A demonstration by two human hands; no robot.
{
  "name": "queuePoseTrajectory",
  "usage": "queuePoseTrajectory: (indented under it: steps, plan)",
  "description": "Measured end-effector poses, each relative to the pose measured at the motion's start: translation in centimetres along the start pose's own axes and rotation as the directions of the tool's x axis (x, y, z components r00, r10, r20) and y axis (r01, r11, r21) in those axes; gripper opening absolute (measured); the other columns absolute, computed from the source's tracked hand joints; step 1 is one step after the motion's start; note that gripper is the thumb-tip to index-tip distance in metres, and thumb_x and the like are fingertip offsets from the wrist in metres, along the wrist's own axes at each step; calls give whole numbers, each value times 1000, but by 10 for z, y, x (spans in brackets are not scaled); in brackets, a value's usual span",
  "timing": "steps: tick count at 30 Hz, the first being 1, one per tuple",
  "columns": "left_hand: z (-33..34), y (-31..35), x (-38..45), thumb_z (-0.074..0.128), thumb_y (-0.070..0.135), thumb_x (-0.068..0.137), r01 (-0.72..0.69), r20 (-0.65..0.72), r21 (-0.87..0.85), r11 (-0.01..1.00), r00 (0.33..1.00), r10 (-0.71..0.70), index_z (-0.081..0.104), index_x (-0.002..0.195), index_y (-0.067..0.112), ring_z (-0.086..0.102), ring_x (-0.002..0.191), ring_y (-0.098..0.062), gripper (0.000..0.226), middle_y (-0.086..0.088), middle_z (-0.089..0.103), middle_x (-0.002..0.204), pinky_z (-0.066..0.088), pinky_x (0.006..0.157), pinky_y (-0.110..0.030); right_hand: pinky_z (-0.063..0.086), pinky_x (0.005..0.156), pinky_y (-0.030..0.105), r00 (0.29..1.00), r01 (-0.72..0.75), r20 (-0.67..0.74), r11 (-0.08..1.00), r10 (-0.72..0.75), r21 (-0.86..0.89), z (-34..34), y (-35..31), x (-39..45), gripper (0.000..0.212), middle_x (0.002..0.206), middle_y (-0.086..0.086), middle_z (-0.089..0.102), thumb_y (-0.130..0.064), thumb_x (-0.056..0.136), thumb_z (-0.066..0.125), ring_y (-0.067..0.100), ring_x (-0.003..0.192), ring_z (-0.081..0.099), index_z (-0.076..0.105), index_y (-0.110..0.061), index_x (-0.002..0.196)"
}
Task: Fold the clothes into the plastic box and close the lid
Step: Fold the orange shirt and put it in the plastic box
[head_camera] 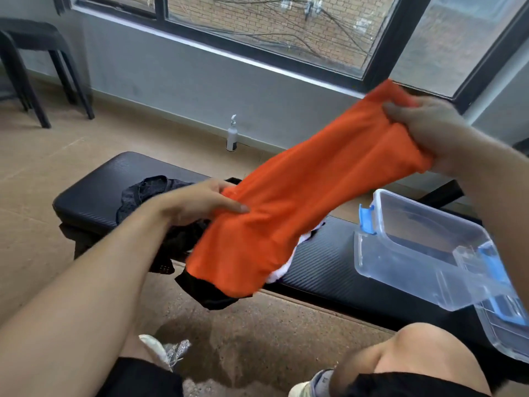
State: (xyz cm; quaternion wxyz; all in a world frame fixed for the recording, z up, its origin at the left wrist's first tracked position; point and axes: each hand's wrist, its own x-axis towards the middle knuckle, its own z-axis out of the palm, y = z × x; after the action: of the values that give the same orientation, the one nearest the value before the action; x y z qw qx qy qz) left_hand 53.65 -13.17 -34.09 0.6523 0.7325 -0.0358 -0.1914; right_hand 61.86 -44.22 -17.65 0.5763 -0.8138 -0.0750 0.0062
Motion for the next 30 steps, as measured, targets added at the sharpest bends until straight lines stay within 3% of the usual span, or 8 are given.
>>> queuePoseTrajectory:
  steps: [3, 5, 7, 11, 17, 20, 24, 30]
  plan:
    - [-30, 4, -9, 81, 21, 84, 17, -184, -38, 999, 983, -24, 73, 116, 9, 74, 95, -25, 36, -13, 77, 110, 61, 84, -33, 59, 58, 22, 995, -98, -13, 995, 98, -34, -1, 36, 4, 18, 76, -3, 75, -9, 101, 56, 6, 61, 68, 67, -7, 116]
    - [-39, -2, 1, 80, 28, 85, -12, -443, 156, 988, 893, 81, 74, 107, 15, 73, 80, -15, 25, -6, 79, 95, 59, 70, -21, 56, 62, 29, 989, -148, -18, 969, 147, -197, 3, 70, 11, 21, 92, 9, 72, -12, 101, 58, 16, 70, 64, 67, -5, 117]
    - [-47, -15, 17, 84, 30, 82, 48, -600, 361, 931, 777, 192, 70, 102, 22, 69, 79, -12, 25, 2, 74, 89, 56, 74, -23, 46, 66, 33, 988, -144, -17, 886, 152, -440, 14, 103, 16, 17, 91, 13, 65, -17, 100, 60, 22, 75, 56, 67, -5, 109]
    - [-58, -51, 33, 89, 27, 72, 295, -594, 511, 807, 800, 83, 67, 104, 29, 69, 97, -18, 39, 8, 71, 95, 56, 92, -37, 37, 74, 31, 990, -122, -40, 699, 132, -704, 45, 152, 15, 12, 105, 17, 69, -20, 98, 59, 34, 96, 61, 65, -12, 105]
    - [-77, -68, 19, 88, 42, 71, 526, -632, 574, 627, 772, -68, 66, 122, 27, 64, 110, -21, 58, 2, 69, 114, 52, 98, -38, 42, 88, 43, 994, -98, -101, 685, 36, -722, 68, 176, 4, 24, 118, 26, 65, -24, 102, 48, 45, 112, 56, 60, -8, 116]
    - [-83, -71, 16, 82, 48, 76, 559, -654, 580, 593, 753, -70, 69, 108, 31, 60, 118, -25, 39, -1, 70, 118, 50, 99, -40, 43, 85, 44, 995, -95, -97, 691, 36, -716, 74, 175, 3, 24, 111, 29, 64, -29, 102, 47, 47, 106, 57, 59, -9, 111]
    - [-80, -66, 18, 75, 44, 85, 468, -674, 529, 708, 738, 16, 69, 85, 28, 65, 103, -25, 16, 0, 71, 99, 50, 86, -36, 40, 80, 44, 991, -125, -124, 701, 52, -702, 74, 170, 2, 26, 110, 33, 61, -30, 104, 44, 49, 104, 57, 53, -6, 107]
    - [-73, -53, 30, 55, 32, 99, 320, -866, 300, 899, 487, 115, 63, 110, 9, 58, 113, -35, 26, -16, 67, 118, 44, 91, -40, 39, 95, 48, 968, -244, -210, 706, 137, -665, 66, 180, 9, 44, 125, 36, 56, -35, 108, 34, 50, 119, 50, 50, 4, 121]
